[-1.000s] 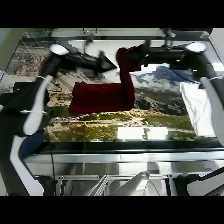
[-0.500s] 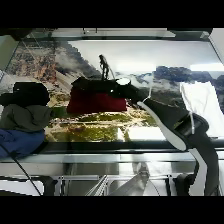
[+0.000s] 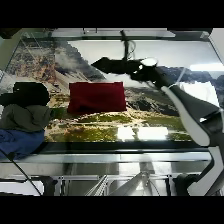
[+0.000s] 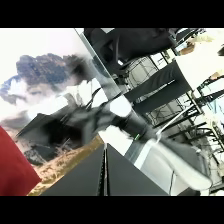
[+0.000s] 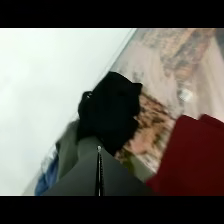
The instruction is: Fold the shirts.
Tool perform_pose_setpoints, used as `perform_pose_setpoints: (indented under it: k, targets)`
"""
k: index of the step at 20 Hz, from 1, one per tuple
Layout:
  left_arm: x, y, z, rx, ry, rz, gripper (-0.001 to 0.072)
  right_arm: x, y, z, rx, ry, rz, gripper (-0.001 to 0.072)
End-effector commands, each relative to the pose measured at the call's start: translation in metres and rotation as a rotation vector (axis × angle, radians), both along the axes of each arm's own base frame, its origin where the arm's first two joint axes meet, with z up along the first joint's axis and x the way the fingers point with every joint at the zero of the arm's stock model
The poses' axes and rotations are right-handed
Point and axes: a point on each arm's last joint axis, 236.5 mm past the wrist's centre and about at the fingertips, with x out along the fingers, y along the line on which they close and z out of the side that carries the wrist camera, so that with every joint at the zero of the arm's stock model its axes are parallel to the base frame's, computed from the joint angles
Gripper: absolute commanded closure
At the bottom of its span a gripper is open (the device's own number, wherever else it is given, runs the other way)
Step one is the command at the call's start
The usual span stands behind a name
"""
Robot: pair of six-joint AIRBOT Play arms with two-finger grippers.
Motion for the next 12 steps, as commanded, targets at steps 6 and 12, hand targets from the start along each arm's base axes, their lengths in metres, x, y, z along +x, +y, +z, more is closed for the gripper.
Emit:
perform_pose_setpoints:
  k: [6,12]
  targets:
    - [-0.007,-0.001,-0.003,0.01,0.011,-0.028,0.07,-0.026,-0.176,-0.131,-0.617,0.382,-0.037,0.0039]
    - [-0.009,-0.002,-0.004,0.013,0.013,-0.036,0.0699,-0.03,-0.152,-0.2,-0.502,0.598,-0.008,0.004]
